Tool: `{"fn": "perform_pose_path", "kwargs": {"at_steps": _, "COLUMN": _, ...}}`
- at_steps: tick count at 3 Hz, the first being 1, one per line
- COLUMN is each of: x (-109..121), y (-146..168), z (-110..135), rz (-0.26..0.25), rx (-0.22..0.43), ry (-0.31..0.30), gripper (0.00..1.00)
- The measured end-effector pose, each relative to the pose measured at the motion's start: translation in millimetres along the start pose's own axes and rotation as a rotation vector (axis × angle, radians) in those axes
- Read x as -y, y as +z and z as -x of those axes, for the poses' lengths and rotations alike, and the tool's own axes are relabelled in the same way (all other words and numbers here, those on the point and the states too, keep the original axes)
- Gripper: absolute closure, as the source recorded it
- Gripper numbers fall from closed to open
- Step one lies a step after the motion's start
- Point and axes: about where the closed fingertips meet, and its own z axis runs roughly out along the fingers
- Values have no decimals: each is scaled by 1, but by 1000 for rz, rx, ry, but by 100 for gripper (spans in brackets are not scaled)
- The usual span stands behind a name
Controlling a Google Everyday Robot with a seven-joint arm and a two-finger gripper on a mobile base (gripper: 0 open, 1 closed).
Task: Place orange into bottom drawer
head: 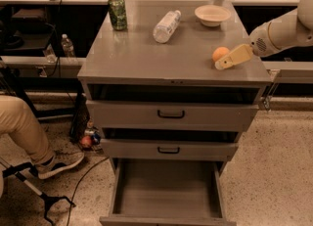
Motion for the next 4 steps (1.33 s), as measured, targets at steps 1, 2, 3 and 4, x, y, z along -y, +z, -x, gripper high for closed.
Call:
{"fn": "perform_pose_path", "kwargs": {"at_steps": 1, "x": -9, "y": 9, "z": 8, "rz": 35, "rx": -9, "ry": -15, "gripper": 0}}
{"fn": "perform_pose_path", "kwargs": {"at_steps": 2, "x": -11, "y": 17, "z": 9, "rz": 34, "rx": -14, "ry": -20, "gripper": 0}}
{"fn": "perform_pose_path", "kwargs": {"at_steps": 3, "x": -12, "y": 23, "z": 8, "rz": 35, "rx": -12, "ry": -11, "gripper": 25}}
{"fn": "perform_pose_path", "kwargs": {"at_steps": 4, "x": -13, "y": 26, "z": 9, "rz": 35, "rx": -8, "ry": -9, "gripper": 50}}
